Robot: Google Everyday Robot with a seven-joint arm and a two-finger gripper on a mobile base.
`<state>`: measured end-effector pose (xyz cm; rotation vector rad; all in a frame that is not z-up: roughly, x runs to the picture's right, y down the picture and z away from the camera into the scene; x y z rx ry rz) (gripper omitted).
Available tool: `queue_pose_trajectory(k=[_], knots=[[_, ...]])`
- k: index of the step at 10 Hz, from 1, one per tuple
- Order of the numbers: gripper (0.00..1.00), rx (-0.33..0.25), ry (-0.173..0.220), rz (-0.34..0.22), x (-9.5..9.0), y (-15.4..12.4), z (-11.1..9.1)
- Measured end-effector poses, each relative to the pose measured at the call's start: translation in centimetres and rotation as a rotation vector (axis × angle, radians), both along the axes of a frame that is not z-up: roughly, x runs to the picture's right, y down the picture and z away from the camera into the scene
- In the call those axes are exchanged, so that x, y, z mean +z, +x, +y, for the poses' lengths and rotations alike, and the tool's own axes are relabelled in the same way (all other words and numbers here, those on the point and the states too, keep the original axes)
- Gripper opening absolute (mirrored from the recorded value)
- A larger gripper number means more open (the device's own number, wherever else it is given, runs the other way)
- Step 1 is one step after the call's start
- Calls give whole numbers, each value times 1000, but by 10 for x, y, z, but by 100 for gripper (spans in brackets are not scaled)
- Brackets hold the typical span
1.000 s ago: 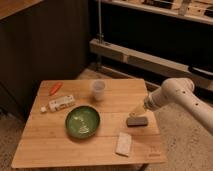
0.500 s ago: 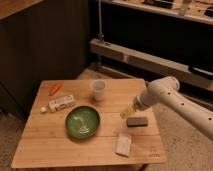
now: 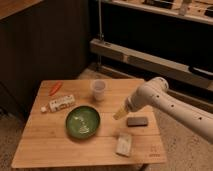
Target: Place the eraser on the white sponge
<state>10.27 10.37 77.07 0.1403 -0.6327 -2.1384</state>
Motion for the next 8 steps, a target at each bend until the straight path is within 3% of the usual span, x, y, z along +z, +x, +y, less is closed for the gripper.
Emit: queue_pose_trajectory(k=[1,4,6,8], knots=[[80,-30,-10,6,5,5,-1],[80,-196,-42,-20,37,25,2],[80,-210,-48,-79,43,47,5],[80,-218,-22,-167,44,71,13]])
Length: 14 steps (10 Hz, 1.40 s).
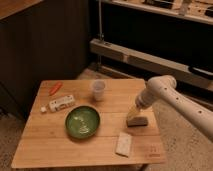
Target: Place the eraser on the white sponge
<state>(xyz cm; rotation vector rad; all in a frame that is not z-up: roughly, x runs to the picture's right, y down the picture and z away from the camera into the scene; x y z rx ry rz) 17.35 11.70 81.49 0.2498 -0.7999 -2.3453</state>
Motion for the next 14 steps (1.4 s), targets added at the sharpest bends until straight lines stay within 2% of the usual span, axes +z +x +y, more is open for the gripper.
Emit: queue_pose_trajectory(k=[1,3,5,7,10,14], knots=[[80,-21,19,-40,1,1,3],[80,-59,83,-102,8,12,20],[80,-90,132,-134,11,13,33],[80,-100,169,-142,12,21,49],[80,-91,196,-144,12,45,62],[80,-80,185,-152,30,59,64]])
